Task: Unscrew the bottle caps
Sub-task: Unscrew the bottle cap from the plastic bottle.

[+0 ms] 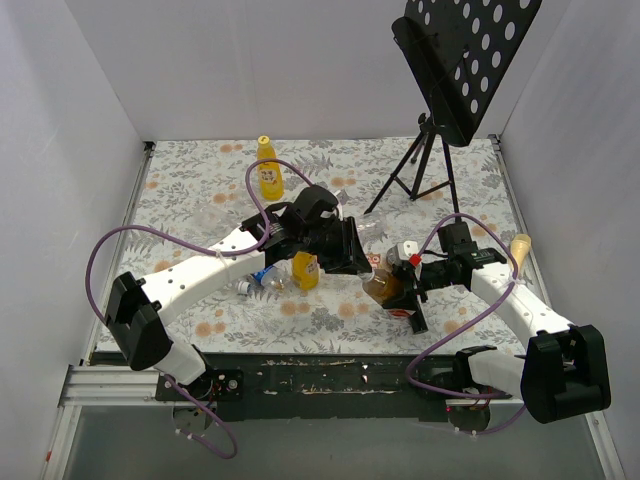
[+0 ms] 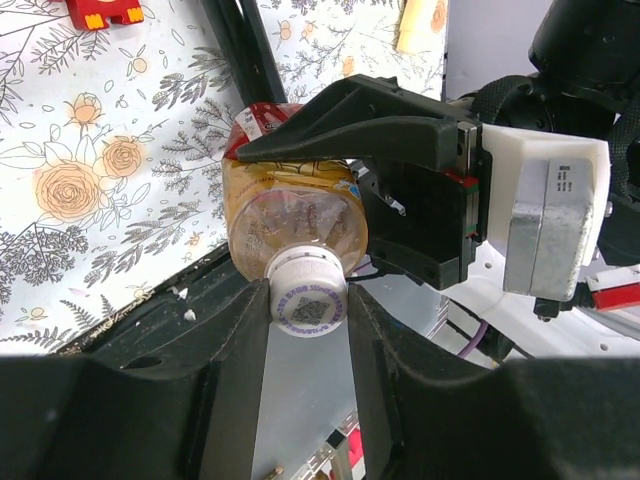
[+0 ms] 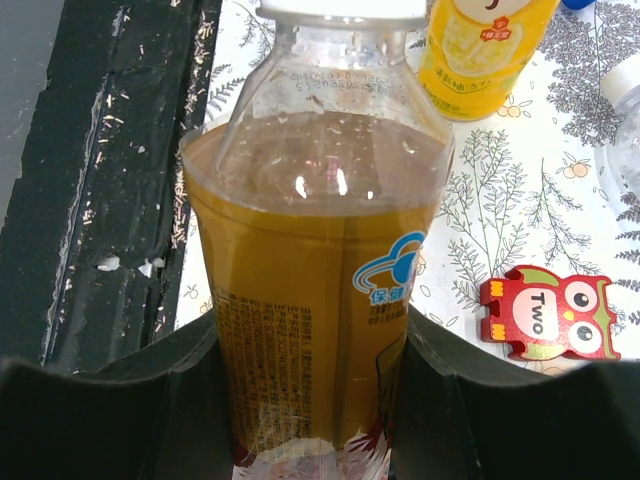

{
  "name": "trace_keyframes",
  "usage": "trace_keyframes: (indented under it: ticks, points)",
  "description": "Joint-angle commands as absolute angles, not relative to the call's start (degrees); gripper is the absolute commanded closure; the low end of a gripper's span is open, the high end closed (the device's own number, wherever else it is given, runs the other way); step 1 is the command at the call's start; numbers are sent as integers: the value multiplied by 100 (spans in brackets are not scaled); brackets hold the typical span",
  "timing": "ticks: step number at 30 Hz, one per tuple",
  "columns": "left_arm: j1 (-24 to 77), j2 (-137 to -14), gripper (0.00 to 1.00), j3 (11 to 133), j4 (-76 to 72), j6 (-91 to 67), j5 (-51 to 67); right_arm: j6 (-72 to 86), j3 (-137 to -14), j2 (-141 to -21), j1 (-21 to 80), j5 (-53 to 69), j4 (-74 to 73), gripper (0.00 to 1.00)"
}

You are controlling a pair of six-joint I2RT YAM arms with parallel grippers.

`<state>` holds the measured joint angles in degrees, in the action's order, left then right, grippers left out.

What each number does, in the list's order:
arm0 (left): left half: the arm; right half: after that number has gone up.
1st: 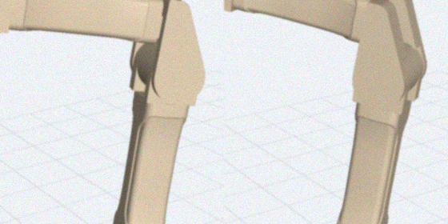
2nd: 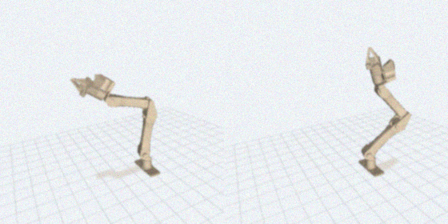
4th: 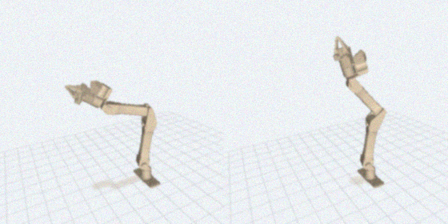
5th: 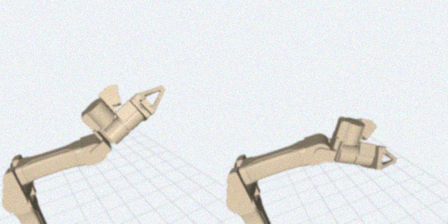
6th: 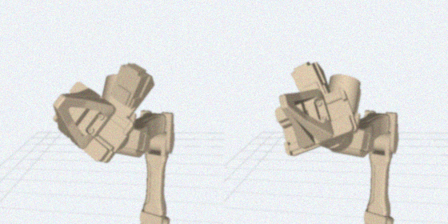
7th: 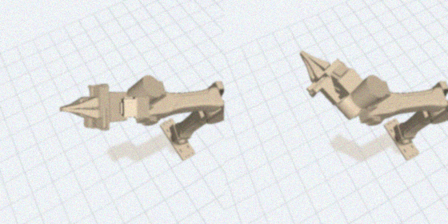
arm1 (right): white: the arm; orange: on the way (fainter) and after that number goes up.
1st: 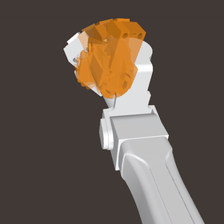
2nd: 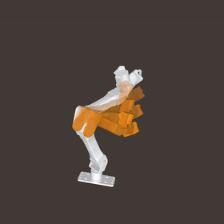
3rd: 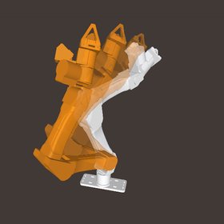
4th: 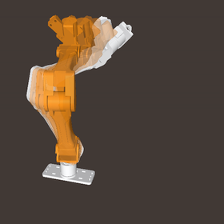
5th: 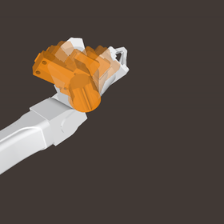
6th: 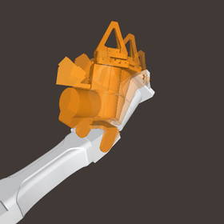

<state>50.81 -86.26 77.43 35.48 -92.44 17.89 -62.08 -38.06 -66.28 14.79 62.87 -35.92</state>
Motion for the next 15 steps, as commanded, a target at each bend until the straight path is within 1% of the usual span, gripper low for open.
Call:
trace_keyframes:
  ticks: [1, 2, 6, 8, 9, 11, 13, 14, 15]
  points:
    - [5001, -8376, 60, 8104, 2944, -9352, 1380, -6372, -3806, -6636, 1556, 6135, -3876, 99]
    - [5001, -8359, 53, 8095, 2927, -9317, 1345, -6372, -3806, -6636, 1556, 6135, -3876, 99]
    - [5001, -8288, 40, 8104, 2927, -9202, 1152, -6372, -3806, -6636, 1556, 6126, -3876, 99]
    - [4992, -8253, 37, 8138, 2936, -9080, 1046, -6363, -3806, -6636, 1556, 6135, -3876, 99]
    - [4992, -8236, 35, 8182, 2962, -9010, 994, -6372, -3806, -6636, 1556, 6126, -3876, 99]
    - [4992, -8165, 34, 8218, 2971, -8685, 801, -6372, -3806, -6636, 1556, 6126, -3867, 99]
    - [4983, -8034, 24, 8166, 2901, -8098, 773, -6372, -3806, -6627, 1556, 6126, -3867, 99]
    - [4983, -7920, 19, 8078, 2787, -7625, 878, -6372, -3806, -6636, 1556, 6135, -3867, 99]
    - [4983, -7797, 13, 7947, 2569, -6811, 1131, -6372, -3806, -6627, 1556, 6143, -3876, 99]
